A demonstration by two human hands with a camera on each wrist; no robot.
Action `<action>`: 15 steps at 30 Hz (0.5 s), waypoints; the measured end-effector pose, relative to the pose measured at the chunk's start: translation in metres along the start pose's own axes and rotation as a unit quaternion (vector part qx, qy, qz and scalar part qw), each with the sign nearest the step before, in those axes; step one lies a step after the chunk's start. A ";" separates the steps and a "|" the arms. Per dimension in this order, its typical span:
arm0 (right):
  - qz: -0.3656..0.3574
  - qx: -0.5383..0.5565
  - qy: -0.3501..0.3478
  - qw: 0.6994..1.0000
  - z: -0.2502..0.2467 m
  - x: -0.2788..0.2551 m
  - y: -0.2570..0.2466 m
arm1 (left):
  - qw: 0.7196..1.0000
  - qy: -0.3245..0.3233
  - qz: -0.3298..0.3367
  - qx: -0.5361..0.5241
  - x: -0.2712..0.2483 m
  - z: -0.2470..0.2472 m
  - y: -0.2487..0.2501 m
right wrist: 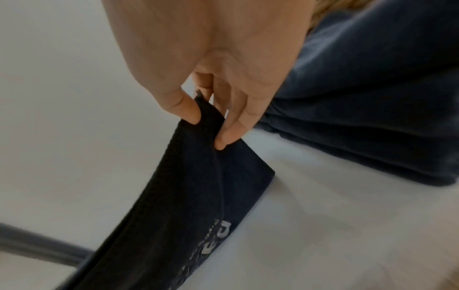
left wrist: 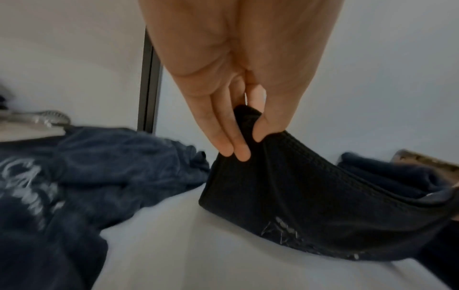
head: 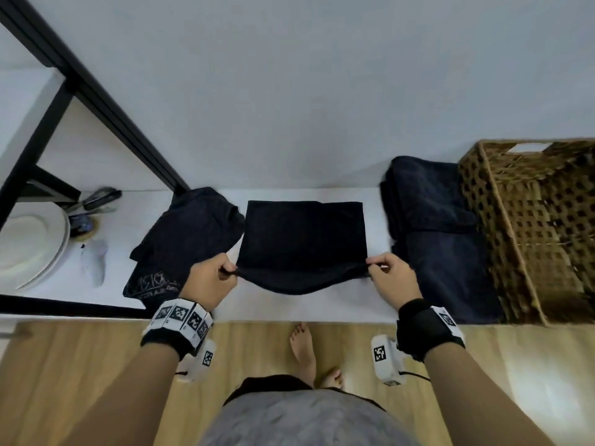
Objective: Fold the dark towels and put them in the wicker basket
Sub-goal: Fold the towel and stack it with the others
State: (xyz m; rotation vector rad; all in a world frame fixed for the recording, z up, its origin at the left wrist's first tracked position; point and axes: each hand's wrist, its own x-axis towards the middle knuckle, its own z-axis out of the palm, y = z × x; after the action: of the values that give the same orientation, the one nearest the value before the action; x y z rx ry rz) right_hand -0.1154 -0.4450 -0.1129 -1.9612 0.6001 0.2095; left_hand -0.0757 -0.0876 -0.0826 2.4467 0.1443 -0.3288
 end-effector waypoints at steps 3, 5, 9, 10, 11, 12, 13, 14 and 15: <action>0.024 -0.033 -0.013 0.999 0.013 0.002 0.022 | 0.997 -0.043 -0.053 -0.023 0.005 0.021 -0.017; 0.030 -0.054 -0.010 0.998 0.019 0.009 0.028 | 0.995 -0.056 -0.077 -0.033 0.013 0.030 -0.027; 0.057 -0.096 0.003 0.994 0.034 0.036 0.034 | 0.995 -0.074 -0.068 0.006 0.045 0.043 -0.043; 0.064 -0.108 0.005 0.992 0.038 0.045 0.035 | 0.995 -0.081 -0.059 0.021 0.056 0.045 -0.045; 0.064 -0.127 0.006 0.990 0.041 0.055 0.036 | 0.994 -0.086 -0.051 0.037 0.067 0.047 -0.047; 0.062 -0.147 0.007 0.987 0.044 0.066 0.035 | 0.994 -0.090 -0.043 0.054 0.078 0.049 -0.048; 0.060 -0.159 0.012 0.985 0.047 0.077 0.034 | 0.993 -0.089 -0.036 0.067 0.089 0.049 -0.047; 0.058 -0.164 0.021 0.984 0.050 0.088 0.031 | 0.994 -0.081 -0.027 0.074 0.101 0.049 -0.044; 0.055 -0.166 0.033 0.984 0.052 0.101 0.027 | 0.995 -0.068 -0.014 0.076 0.115 0.049 -0.039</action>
State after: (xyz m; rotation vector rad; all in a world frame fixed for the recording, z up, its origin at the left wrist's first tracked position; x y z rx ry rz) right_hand -0.0364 -0.4404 -0.1988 -2.2654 0.7577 0.3319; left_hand 0.0174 -0.0856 -0.1746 2.5637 0.0987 -0.5360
